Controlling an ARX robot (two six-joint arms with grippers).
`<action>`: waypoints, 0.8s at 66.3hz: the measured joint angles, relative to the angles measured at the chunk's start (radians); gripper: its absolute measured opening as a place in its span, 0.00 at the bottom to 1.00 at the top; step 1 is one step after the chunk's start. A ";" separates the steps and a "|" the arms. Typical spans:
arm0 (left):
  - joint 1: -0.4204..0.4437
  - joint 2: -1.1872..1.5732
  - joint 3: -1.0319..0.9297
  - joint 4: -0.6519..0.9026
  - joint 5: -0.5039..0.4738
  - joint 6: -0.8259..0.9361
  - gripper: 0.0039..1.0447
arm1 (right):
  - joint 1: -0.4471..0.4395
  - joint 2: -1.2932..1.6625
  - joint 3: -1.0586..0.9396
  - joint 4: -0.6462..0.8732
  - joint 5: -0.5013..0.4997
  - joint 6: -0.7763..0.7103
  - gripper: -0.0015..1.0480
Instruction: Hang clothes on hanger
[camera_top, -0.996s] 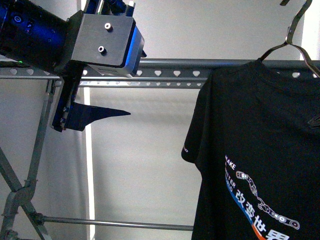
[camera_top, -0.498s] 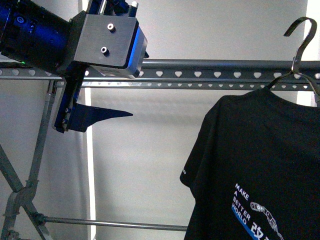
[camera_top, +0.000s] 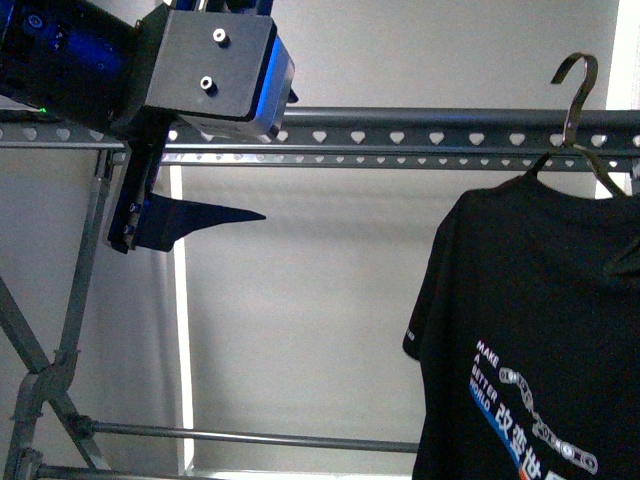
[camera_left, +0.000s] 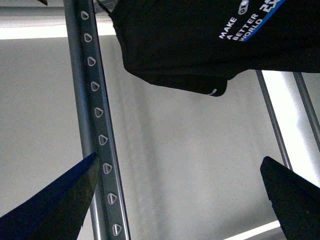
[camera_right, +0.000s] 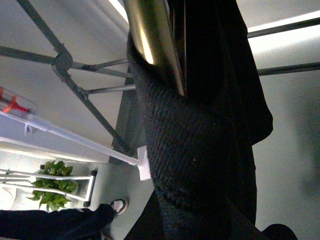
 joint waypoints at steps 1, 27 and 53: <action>0.000 0.000 0.000 0.000 0.000 0.000 0.94 | 0.001 0.006 0.013 -0.006 0.003 0.002 0.07; 0.000 0.000 0.000 0.000 0.000 0.000 0.94 | 0.079 0.227 0.324 -0.130 0.200 0.022 0.07; 0.000 0.000 0.000 0.000 0.000 0.000 0.94 | 0.122 0.354 0.512 -0.166 0.294 0.092 0.07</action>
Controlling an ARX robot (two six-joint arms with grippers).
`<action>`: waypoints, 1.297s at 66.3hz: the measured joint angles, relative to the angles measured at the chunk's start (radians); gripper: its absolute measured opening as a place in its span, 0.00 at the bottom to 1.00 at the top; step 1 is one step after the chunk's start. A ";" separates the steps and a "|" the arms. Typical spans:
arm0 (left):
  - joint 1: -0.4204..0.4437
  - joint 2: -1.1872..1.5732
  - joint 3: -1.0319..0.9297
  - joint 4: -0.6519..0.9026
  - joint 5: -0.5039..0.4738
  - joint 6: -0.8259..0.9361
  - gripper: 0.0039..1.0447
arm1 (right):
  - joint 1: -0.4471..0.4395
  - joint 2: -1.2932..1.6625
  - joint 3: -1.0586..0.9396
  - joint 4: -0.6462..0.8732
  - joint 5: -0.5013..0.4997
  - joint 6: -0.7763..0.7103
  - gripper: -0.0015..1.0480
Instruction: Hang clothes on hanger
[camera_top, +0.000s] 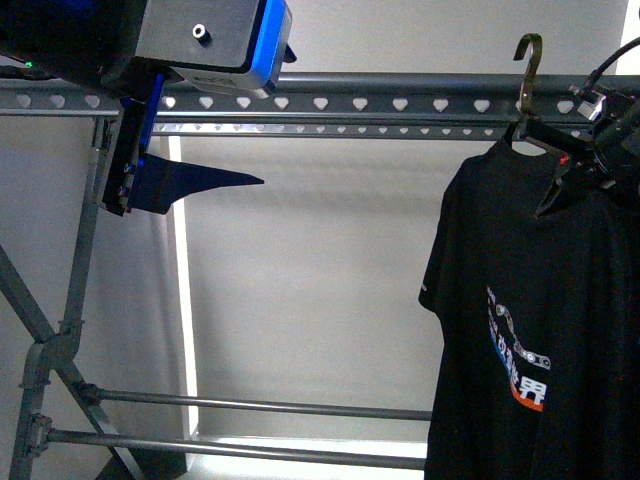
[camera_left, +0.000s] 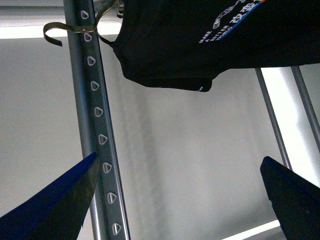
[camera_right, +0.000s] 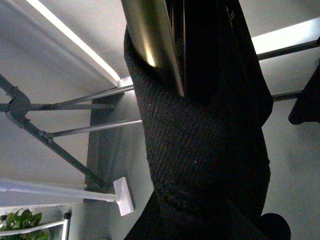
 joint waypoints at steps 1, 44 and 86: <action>0.000 0.000 0.000 0.000 0.000 0.000 0.94 | 0.000 0.002 0.002 0.000 0.003 0.002 0.07; 0.000 0.000 0.000 0.000 0.000 0.000 0.94 | 0.017 -0.055 -0.272 0.253 0.084 0.016 0.38; 0.000 -0.001 0.000 0.000 0.000 0.000 0.94 | -0.173 -1.341 -1.477 0.667 -0.137 -0.097 0.93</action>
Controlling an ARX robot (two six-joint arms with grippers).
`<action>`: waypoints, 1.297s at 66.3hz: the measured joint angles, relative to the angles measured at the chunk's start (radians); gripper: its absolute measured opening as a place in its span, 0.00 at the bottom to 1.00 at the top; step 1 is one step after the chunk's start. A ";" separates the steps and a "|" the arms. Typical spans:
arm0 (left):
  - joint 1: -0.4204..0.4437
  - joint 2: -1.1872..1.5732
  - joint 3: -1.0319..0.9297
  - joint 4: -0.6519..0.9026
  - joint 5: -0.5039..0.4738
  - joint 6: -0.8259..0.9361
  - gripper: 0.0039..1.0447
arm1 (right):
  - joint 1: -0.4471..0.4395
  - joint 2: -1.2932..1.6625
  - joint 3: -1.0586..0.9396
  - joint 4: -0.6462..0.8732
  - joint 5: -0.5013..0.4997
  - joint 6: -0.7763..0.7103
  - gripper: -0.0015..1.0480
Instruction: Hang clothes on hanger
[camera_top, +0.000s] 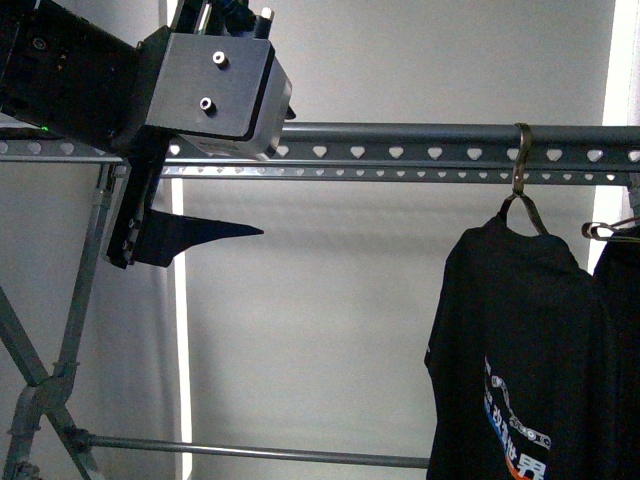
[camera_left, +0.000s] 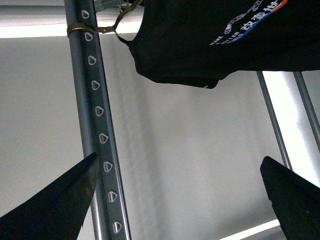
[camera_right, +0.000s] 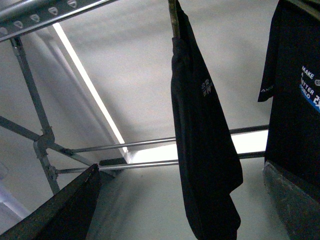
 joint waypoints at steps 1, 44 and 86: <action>0.000 0.000 0.000 0.000 0.000 0.000 0.94 | 0.000 -0.055 -0.024 -0.021 -0.005 -0.004 0.93; 0.047 0.018 0.032 0.237 -0.598 -1.038 0.94 | 0.196 -0.577 -0.345 -0.179 0.330 -0.240 0.12; 0.162 -0.147 -0.364 0.514 -0.568 -1.884 0.54 | 0.196 -0.639 -0.415 -0.168 0.332 -0.243 0.02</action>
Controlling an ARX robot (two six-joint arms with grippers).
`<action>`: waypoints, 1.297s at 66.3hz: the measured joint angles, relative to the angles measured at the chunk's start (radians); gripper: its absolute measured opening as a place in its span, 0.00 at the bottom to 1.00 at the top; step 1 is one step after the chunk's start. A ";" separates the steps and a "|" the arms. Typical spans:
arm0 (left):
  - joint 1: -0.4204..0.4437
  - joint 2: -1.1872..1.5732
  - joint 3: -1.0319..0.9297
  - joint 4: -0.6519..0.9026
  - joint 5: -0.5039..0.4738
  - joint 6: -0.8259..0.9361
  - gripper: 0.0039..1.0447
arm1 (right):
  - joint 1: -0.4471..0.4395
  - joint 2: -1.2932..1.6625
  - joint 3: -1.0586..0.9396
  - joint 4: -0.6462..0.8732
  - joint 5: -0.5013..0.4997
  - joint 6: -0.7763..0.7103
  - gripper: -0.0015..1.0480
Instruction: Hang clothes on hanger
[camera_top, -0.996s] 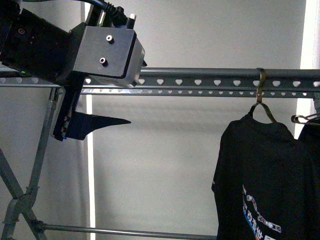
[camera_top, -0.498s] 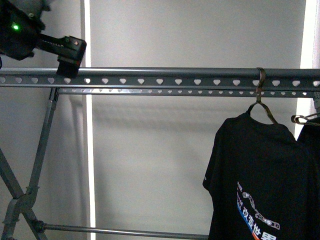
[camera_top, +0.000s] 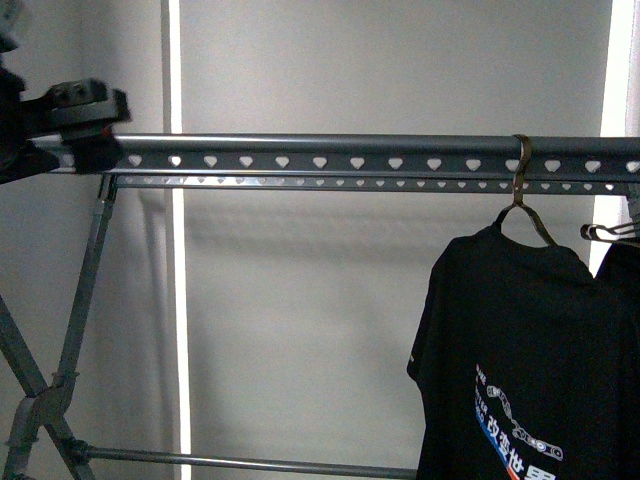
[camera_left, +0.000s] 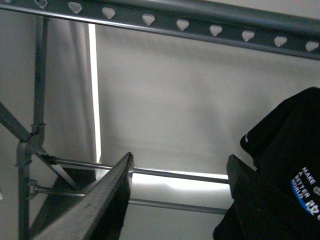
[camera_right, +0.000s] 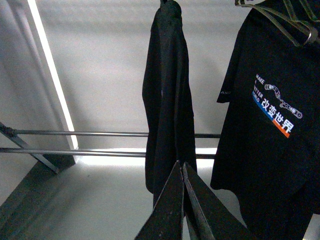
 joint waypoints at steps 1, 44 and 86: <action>0.008 -0.020 -0.038 0.020 0.014 0.014 0.51 | 0.000 0.000 0.000 0.000 0.000 0.000 0.02; 0.041 -0.449 -0.776 0.272 0.035 0.075 0.03 | 0.000 0.000 0.000 0.000 0.000 0.000 0.02; 0.041 -0.837 -0.981 0.106 0.036 0.075 0.03 | 0.000 0.000 0.000 0.000 0.000 0.000 0.02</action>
